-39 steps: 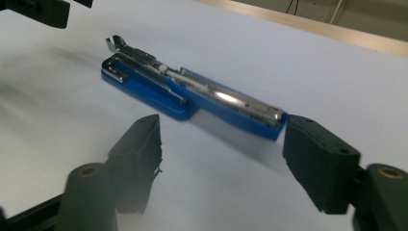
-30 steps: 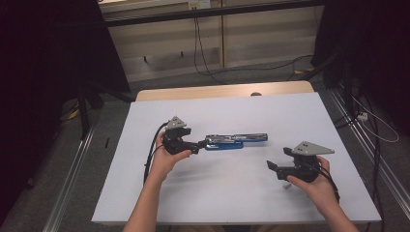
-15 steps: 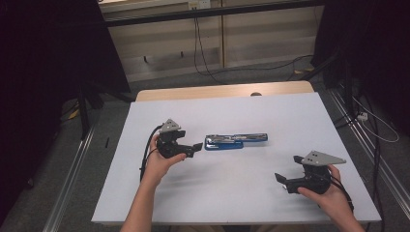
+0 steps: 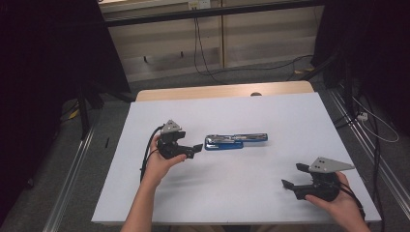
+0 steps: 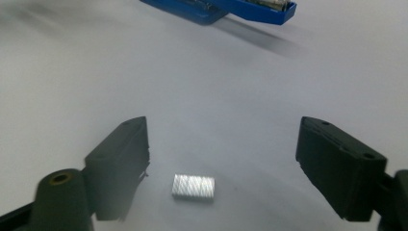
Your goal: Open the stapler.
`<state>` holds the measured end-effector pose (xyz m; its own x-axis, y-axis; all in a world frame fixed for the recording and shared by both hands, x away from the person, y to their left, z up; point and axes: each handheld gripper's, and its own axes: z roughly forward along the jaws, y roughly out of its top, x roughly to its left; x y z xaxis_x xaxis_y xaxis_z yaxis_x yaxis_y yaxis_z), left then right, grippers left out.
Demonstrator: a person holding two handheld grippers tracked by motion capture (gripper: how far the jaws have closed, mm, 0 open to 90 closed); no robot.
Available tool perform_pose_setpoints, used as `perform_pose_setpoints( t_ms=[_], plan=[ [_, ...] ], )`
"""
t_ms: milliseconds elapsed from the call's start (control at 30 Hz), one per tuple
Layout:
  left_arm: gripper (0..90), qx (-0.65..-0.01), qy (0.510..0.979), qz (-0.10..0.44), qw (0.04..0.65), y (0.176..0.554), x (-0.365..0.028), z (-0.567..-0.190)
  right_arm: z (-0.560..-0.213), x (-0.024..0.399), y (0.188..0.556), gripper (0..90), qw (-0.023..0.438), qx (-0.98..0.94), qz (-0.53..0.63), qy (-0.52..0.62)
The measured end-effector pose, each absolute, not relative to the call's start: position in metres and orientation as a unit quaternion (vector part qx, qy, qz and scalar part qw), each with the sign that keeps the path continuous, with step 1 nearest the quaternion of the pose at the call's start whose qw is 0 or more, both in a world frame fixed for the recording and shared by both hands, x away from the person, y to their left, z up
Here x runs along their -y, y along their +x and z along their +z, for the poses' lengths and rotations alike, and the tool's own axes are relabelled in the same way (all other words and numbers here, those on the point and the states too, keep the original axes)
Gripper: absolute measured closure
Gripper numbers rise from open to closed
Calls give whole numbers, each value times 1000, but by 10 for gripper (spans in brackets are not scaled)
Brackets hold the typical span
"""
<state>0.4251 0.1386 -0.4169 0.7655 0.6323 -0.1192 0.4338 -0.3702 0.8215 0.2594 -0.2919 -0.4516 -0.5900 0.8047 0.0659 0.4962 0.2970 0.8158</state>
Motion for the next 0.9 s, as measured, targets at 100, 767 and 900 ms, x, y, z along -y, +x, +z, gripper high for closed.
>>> perform_pose_setpoints(
  t_ms=[100, 767, 900],
  plan=[
    [102, -325, 823, 109, 454, 425, -138, -418, -453, 297, 254, 341, 181, -793, 417, 405],
    [111, -328, 819, 104, 459, 426, -136, -418, -465, 293, 260, 512, 155, -825, 399, 370],
    [111, -327, 821, 105, 457, 427, -137, -418, -466, 286, 260, 551, 152, -838, 389, 352]
  ],
)
